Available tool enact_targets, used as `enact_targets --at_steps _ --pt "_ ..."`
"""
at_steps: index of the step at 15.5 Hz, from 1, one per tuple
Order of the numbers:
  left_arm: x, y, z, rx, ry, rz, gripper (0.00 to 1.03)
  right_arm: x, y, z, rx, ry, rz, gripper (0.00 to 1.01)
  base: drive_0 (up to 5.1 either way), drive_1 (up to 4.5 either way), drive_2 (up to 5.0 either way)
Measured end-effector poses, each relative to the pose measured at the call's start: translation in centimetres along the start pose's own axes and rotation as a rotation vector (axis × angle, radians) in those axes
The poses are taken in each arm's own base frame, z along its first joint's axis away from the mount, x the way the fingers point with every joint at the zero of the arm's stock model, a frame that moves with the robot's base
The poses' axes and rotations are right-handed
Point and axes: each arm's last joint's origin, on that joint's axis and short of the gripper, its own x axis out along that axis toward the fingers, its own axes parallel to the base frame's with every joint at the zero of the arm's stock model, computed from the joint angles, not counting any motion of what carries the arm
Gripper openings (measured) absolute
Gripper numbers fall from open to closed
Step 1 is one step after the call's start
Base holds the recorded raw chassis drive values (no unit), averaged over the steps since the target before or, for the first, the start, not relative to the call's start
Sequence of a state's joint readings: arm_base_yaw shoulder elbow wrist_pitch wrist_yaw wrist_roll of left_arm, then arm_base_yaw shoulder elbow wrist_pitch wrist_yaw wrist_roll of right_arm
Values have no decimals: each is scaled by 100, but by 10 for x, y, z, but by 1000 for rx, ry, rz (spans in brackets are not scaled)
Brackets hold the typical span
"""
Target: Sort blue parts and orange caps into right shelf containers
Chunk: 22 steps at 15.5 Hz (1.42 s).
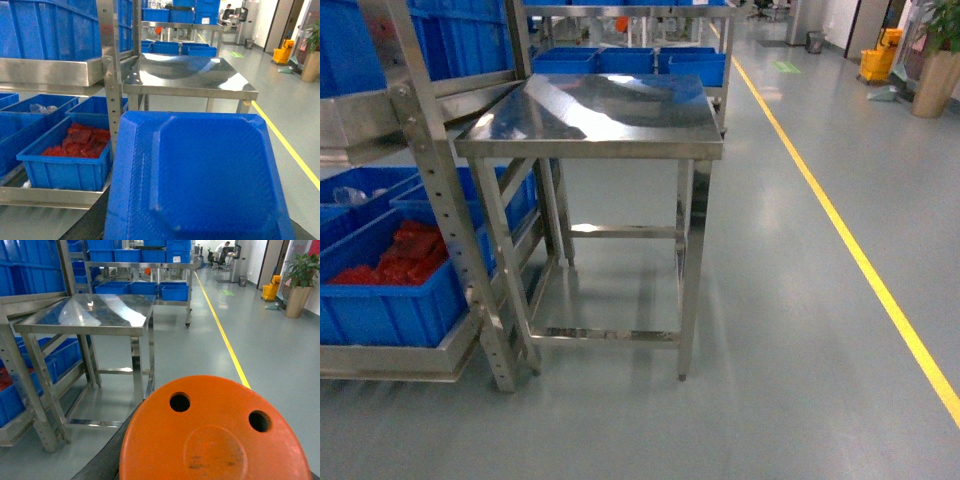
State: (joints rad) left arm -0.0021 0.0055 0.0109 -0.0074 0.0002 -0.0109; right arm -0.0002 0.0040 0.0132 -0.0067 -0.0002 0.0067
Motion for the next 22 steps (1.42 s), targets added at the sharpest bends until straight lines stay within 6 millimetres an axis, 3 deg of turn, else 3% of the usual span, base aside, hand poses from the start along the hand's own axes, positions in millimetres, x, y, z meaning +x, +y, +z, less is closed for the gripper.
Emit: enact_targets --at_steps 11,22 --pt "0 0 0 0 2 -1 42 0 0 0 0 1 -1 43 -2 427 -431" --pt "0 0 0 0 0 0 42 0 0 0 0 0 -3 43 -483 251 251"
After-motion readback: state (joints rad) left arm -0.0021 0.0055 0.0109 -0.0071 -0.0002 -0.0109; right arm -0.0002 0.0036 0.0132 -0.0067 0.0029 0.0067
